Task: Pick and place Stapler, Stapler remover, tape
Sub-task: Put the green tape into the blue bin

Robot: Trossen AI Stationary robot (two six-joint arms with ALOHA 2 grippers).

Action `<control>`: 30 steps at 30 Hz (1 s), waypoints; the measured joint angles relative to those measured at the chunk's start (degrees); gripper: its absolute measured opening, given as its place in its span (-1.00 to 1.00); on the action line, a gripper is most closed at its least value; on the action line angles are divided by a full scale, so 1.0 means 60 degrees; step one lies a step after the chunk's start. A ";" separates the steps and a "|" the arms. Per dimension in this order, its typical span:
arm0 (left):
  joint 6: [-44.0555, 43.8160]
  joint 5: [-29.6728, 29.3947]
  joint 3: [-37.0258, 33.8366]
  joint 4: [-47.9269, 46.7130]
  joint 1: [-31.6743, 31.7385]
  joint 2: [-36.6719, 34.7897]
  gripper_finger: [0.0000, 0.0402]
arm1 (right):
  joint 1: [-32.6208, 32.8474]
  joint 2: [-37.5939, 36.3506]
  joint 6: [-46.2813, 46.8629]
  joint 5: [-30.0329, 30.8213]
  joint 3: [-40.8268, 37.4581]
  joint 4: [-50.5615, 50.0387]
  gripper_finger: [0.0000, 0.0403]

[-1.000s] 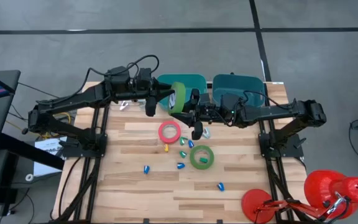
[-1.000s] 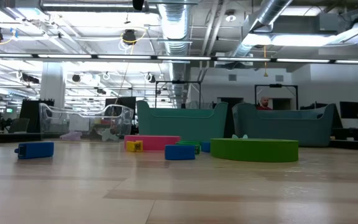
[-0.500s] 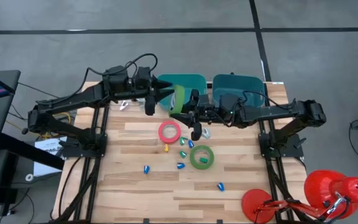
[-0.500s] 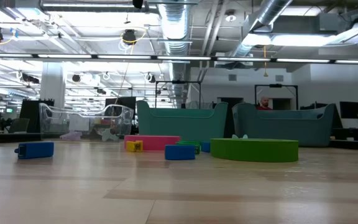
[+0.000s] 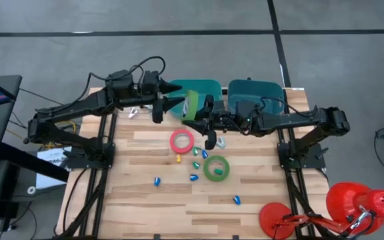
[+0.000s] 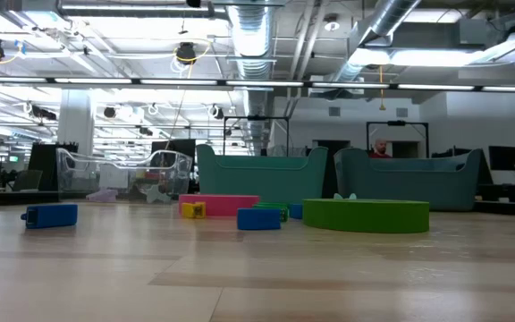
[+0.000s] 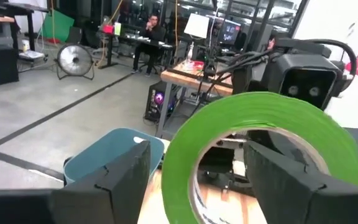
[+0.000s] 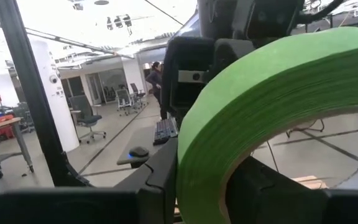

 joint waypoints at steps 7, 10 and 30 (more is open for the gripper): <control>0.0000 -0.0002 0.0000 0.0036 0.0000 -0.0430 0.12 | -0.0301 -0.0172 -0.0004 0.0003 0.0000 -0.0908 -0.56; -0.0004 0.0121 0.0000 0.0005 0.0000 -0.0529 0.05 | -0.0516 -0.0473 -0.0004 0.0004 0.0011 -0.1749 -0.56; 0.0014 0.0186 0.0000 -0.0031 0.0000 -0.0571 -0.34 | -0.2094 -0.2044 -0.0102 0.0040 0.0015 -0.6420 -0.57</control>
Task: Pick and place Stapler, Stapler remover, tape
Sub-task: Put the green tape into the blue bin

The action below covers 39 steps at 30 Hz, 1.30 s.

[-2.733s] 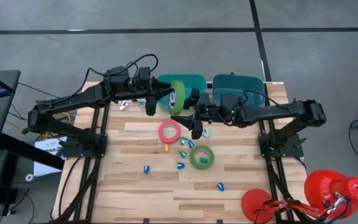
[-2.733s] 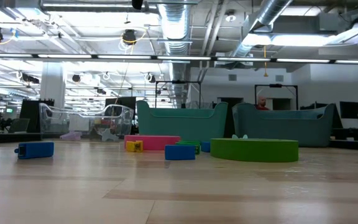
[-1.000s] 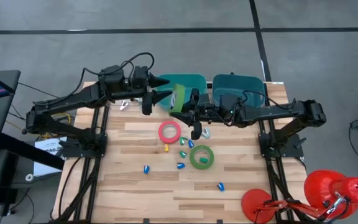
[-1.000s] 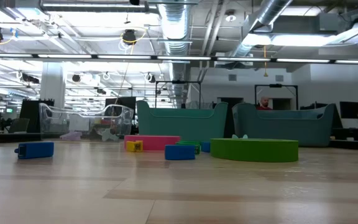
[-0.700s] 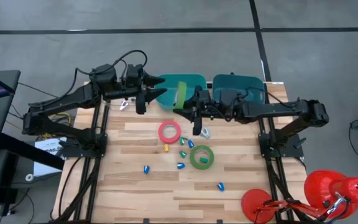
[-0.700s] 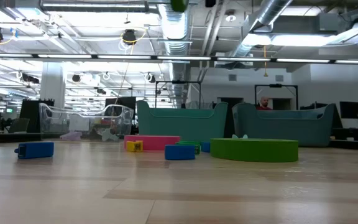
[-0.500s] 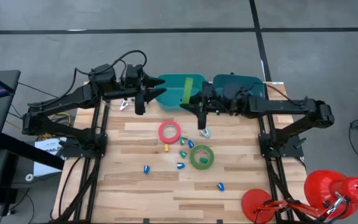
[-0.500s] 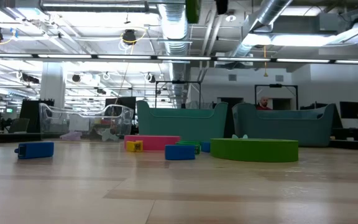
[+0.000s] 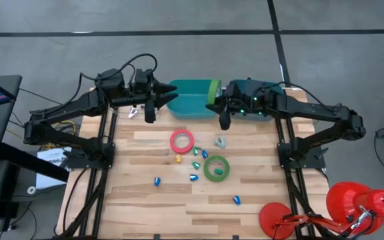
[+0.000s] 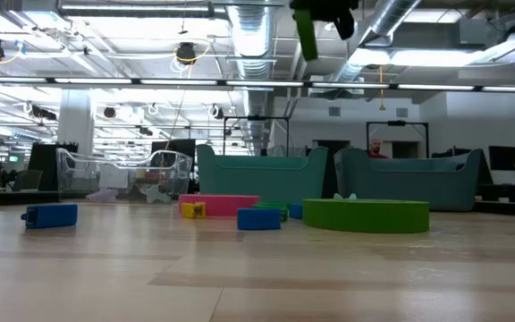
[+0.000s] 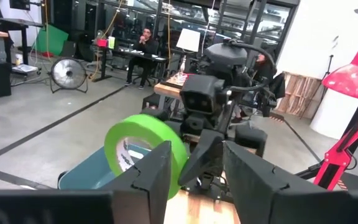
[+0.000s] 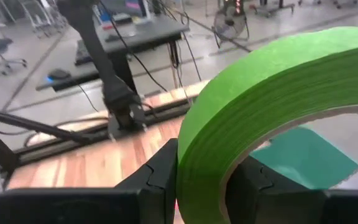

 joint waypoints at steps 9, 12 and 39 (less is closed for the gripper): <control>0.0019 0.0004 0.0000 0.0000 0.0000 0.0000 -0.62 | -0.0667 0.0007 0.0000 0.0823 0.0000 -0.2244 -0.57; 0.0019 0.0004 0.0000 -0.0002 0.0000 0.0000 -0.68 | -0.1012 0.0007 0.0001 0.1106 0.0000 -0.3022 -0.57; 0.0019 0.0004 -0.0007 -0.0004 0.0000 0.0004 -0.82 | -0.3954 0.0346 0.0178 0.1336 -0.1070 -0.4775 -0.57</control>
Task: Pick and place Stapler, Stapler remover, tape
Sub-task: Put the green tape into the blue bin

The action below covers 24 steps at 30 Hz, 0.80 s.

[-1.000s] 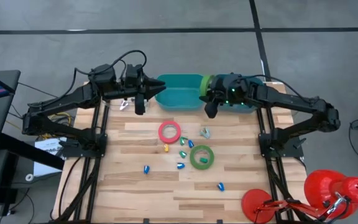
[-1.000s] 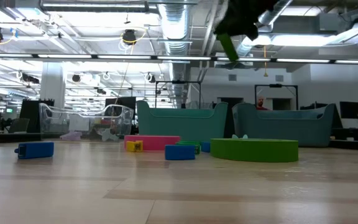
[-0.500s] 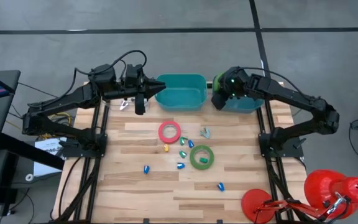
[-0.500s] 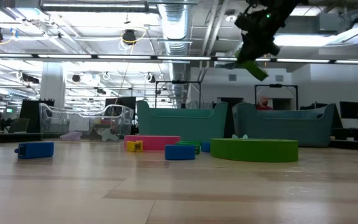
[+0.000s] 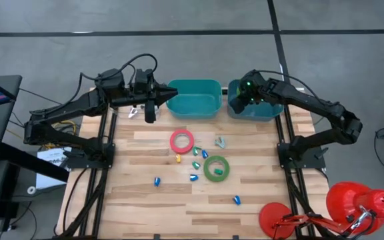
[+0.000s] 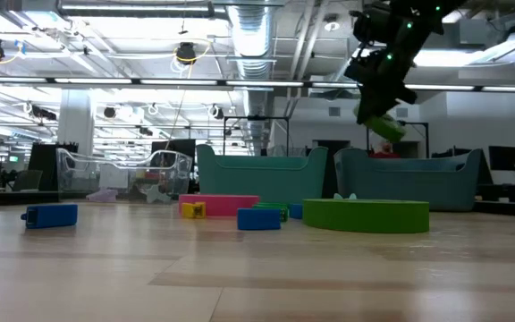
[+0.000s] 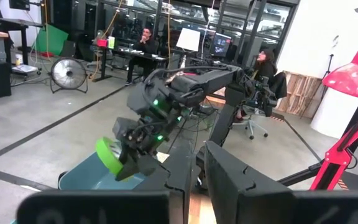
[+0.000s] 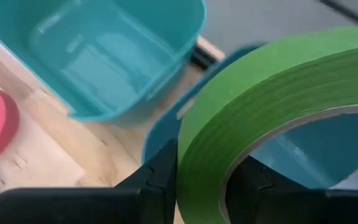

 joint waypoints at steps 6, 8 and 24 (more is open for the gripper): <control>0.0000 0.0000 0.0000 -0.0004 0.0000 0.0000 -0.83 | -0.0290 -0.0021 0.0008 -0.0005 -0.0387 0.0547 -0.57; 0.0000 0.0000 0.0000 -0.0003 0.0000 0.0000 -0.83 | -0.0353 -0.0029 0.0004 -0.0003 -0.0403 0.0632 -0.57; 0.0000 0.0000 0.0000 0.0000 -0.0003 0.0000 -0.83 | -0.0380 0.0043 0.0174 -0.0071 -0.0897 0.0681 -0.56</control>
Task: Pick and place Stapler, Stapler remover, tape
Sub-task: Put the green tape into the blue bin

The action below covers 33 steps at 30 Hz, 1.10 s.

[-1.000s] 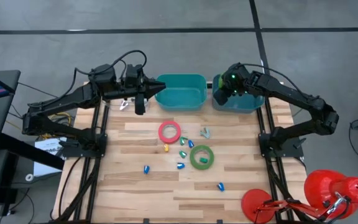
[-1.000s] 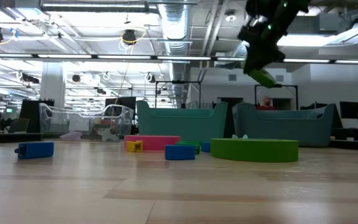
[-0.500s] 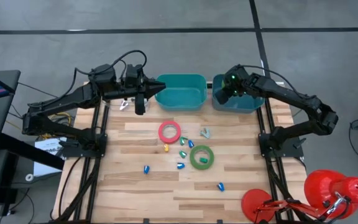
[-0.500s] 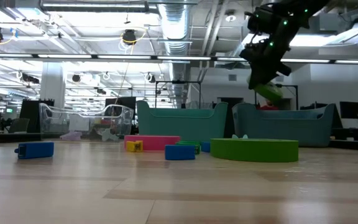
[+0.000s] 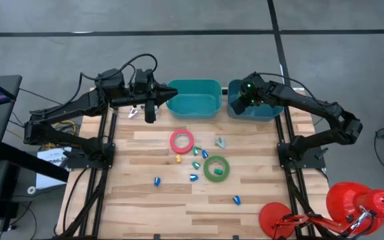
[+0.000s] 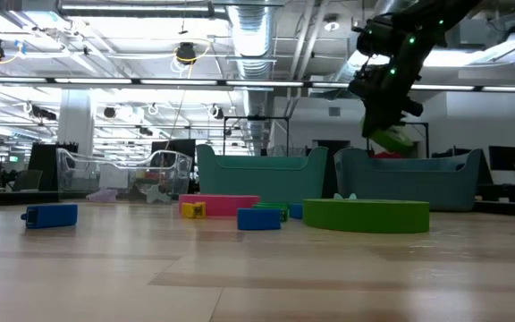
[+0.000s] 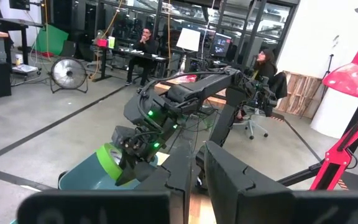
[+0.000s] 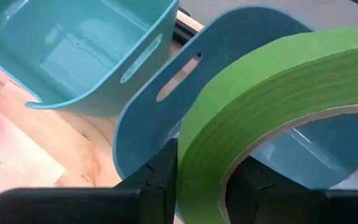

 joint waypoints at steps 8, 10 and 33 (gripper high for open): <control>-0.0004 0.0000 0.0000 -0.0001 0.0001 0.0000 -0.83 | -0.0137 0.1226 0.0001 -0.0002 -0.0018 0.0324 -0.56; -0.0004 0.0000 0.0000 0.0000 0.0002 0.0000 -0.83 | -0.0123 0.1474 0.0001 -0.0006 -0.0016 0.0469 -0.56; 0.0000 0.0000 0.0000 0.0000 0.0002 0.0004 -0.83 | -0.0058 0.1898 0.0001 -0.0010 -0.0015 0.0481 0.16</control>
